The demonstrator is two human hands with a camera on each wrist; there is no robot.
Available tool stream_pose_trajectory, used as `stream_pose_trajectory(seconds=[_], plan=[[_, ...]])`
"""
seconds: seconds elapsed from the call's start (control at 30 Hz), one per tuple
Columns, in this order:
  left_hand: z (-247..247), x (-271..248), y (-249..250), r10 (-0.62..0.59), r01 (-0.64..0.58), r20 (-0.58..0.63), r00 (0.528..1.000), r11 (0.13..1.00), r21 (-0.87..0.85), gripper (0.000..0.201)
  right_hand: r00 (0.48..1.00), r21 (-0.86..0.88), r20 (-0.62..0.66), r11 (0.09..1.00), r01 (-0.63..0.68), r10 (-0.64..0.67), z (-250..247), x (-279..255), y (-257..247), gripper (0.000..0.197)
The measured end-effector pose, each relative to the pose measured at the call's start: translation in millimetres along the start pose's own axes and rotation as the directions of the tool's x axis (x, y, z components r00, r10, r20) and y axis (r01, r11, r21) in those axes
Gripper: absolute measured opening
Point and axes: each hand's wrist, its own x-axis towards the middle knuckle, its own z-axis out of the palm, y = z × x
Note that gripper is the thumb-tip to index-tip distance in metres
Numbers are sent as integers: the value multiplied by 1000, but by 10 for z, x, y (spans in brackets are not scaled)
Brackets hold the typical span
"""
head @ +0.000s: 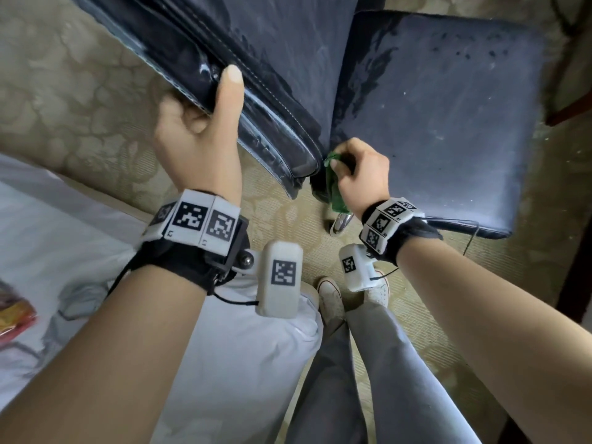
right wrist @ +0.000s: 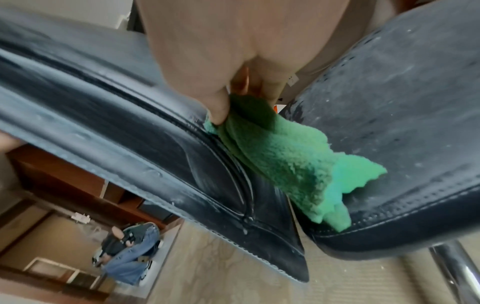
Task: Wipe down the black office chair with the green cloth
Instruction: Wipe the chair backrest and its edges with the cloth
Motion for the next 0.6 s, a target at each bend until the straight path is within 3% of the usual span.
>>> stream_pose_trajectory(seconds=[0.1,0.2,0.37,0.47,0.6], plan=[[37,-143,-118,-74,72,126,989,997,20,56,997,102,-71,995,1,7,-66,-73,-62,13],[157,-209,-208,-95,89,119,988,994,58,76,994,128,-89,988,82,-71,-30,-138,-139,9],[316,-177,-243,-103,105,-58,993,994,31,65,997,113,-81,994,-9,18,159,-112,59,12],[314,-138,-286,-59,64,-73,996,996,68,63,993,90,-6,989,-116,117,302,-59,189,15],[313,-140,-314,16,-14,-32,999,998,61,39,986,119,-6,979,-166,168,339,-61,207,18]])
